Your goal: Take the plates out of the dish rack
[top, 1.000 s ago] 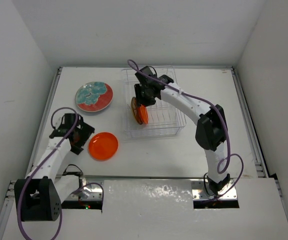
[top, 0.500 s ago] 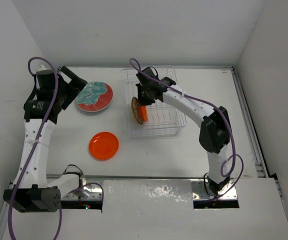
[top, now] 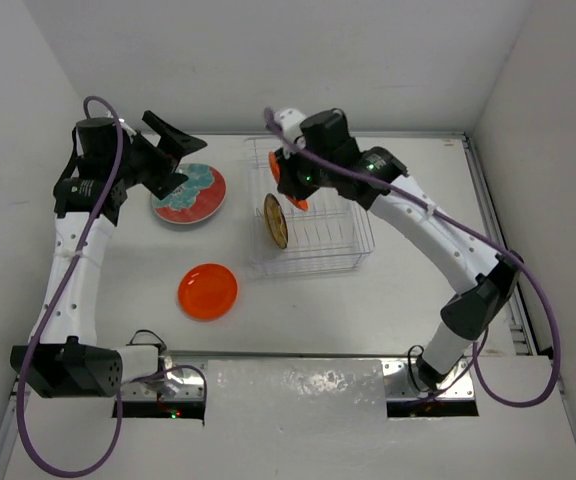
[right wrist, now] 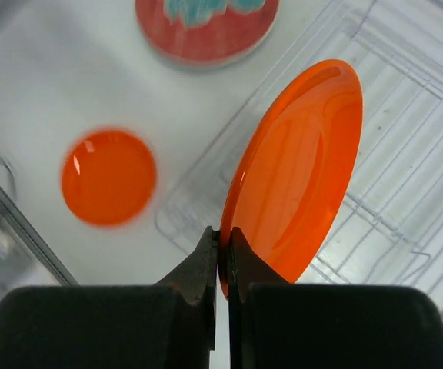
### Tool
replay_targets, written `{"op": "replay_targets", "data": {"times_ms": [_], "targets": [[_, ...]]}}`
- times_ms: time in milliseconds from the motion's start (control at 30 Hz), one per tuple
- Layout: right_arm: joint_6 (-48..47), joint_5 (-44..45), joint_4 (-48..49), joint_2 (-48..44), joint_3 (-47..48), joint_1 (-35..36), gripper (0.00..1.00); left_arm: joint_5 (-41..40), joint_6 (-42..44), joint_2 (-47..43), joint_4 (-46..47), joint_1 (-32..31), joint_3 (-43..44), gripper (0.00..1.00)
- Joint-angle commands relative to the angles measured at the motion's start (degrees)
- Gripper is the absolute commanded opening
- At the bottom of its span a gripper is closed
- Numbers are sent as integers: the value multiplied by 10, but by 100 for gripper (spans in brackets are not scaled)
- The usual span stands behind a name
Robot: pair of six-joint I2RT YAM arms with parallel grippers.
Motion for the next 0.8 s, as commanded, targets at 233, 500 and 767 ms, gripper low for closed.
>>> {"op": "replay_targets", "data": {"times_ms": [233, 500, 767], "targets": [[-339, 145, -142, 68, 146, 171, 0, 94, -34, -5, -5, -9, -63, 95], [-331, 102, -110, 126, 205, 207, 0, 124, -37, -15, 39, -13, -138, 62], [-311, 88, -47, 127, 179, 210, 0, 131, -37, -19, 61, -14, -164, 1]]}}
